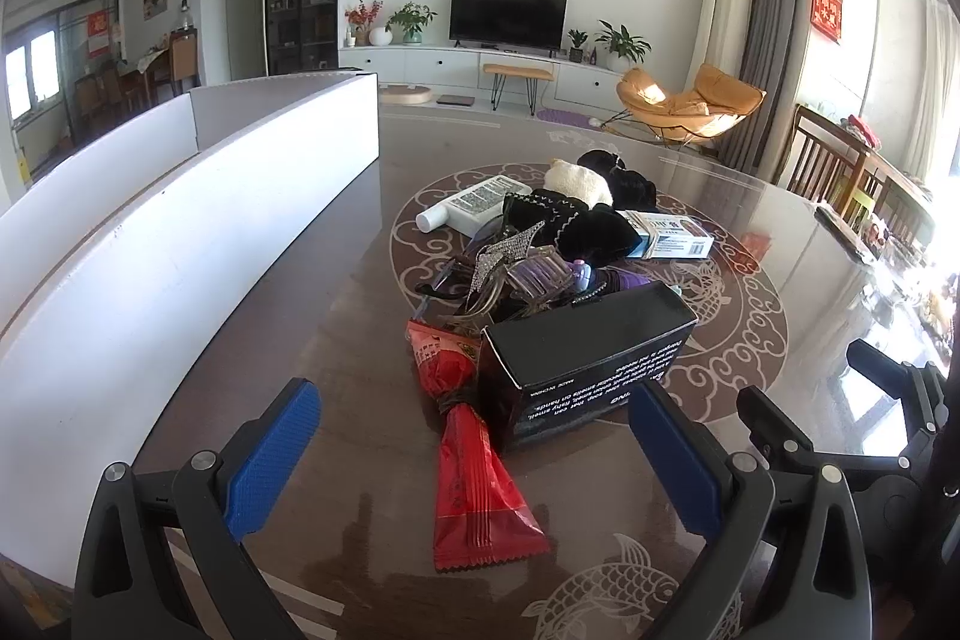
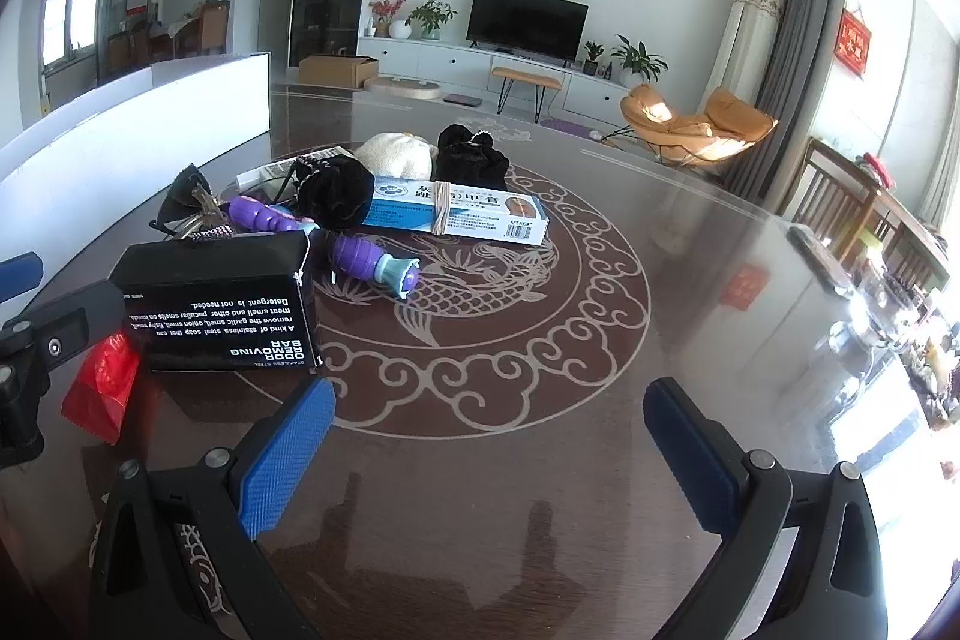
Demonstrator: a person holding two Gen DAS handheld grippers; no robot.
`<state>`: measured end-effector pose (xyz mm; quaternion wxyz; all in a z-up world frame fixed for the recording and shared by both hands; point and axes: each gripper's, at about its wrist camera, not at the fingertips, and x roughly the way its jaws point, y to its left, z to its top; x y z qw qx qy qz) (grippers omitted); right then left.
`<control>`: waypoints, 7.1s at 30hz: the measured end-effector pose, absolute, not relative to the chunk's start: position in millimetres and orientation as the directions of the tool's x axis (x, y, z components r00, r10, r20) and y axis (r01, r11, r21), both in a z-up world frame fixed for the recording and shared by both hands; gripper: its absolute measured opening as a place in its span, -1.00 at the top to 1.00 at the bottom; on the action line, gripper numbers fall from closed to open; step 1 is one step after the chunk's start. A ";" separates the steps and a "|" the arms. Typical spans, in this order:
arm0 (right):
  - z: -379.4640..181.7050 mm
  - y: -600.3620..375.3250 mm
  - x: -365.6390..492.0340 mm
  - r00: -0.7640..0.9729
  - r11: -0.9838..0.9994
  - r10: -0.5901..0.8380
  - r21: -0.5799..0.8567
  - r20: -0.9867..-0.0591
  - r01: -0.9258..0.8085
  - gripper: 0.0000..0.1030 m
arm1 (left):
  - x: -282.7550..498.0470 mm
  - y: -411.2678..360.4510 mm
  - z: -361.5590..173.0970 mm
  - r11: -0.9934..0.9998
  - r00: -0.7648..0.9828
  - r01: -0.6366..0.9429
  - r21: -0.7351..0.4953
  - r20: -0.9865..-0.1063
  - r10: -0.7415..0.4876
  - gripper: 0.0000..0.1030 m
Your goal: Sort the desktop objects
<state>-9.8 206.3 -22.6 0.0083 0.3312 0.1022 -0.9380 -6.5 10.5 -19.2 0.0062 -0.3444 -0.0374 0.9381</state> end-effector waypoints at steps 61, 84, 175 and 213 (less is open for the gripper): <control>-41.7 190.6 -24.5 -0.702 -0.958 0.045 -0.229 -0.711 0.170 -1.00 | -7.7 -6.8 -25.9 -0.986 -0.731 0.096 -0.137 -0.682 0.024 -1.00; -39.6 193.1 -24.7 -0.706 -0.963 0.029 -0.209 -0.708 0.170 -1.00 | -9.0 -8.0 -27.5 -0.986 -0.727 0.096 -0.136 -0.686 0.024 -1.00; -38.5 193.9 -23.5 -0.701 -0.964 0.016 -0.198 -0.713 0.179 -1.00 | -7.8 -10.9 -29.1 -0.984 -0.724 0.111 -0.136 -0.690 0.014 -1.00; -36.0 201.5 -24.6 -0.698 -0.976 -0.020 -0.137 -0.716 0.169 -1.00 | -6.1 -28.6 -28.9 -0.969 -0.712 0.182 -0.166 -0.702 -0.014 -1.00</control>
